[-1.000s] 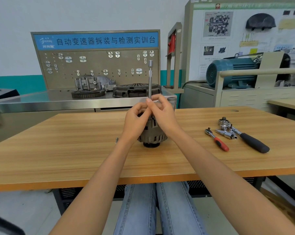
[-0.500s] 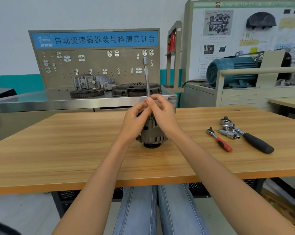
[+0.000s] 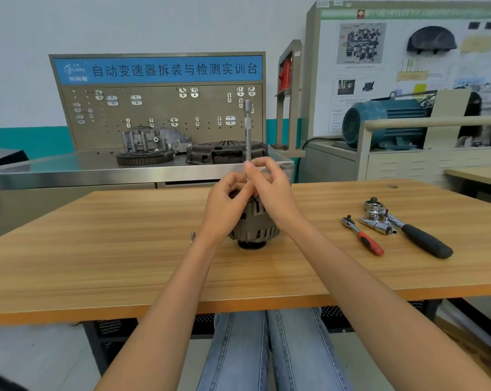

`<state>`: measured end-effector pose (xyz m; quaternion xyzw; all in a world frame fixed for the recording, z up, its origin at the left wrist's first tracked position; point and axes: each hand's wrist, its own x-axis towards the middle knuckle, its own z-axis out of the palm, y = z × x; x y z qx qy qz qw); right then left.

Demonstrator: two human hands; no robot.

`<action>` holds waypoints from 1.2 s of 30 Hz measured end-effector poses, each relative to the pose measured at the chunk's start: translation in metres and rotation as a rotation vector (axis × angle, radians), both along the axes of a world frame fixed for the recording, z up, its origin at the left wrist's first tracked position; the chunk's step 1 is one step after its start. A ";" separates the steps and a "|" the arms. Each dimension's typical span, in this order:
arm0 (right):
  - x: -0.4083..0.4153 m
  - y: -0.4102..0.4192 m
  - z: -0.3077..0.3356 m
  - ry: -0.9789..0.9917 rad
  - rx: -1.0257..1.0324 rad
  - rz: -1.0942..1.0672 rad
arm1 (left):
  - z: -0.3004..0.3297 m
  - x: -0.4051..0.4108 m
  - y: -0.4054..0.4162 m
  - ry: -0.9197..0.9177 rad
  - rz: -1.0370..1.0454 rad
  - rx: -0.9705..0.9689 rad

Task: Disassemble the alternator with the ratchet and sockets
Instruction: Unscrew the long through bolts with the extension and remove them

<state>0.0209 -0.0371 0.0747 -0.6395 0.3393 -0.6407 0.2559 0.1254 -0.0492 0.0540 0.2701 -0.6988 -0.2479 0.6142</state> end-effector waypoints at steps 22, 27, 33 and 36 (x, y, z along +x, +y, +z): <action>-0.004 -0.001 0.001 0.034 -0.004 0.053 | 0.003 0.000 0.001 0.005 0.010 0.003; -0.004 0.000 0.001 0.050 0.000 0.042 | 0.001 -0.002 0.002 0.032 0.033 0.007; -0.005 0.000 0.003 0.113 -0.004 0.030 | 0.001 -0.002 0.002 0.029 0.024 0.011; -0.004 0.000 0.003 0.097 -0.006 0.038 | 0.003 0.001 0.004 0.003 -0.019 0.004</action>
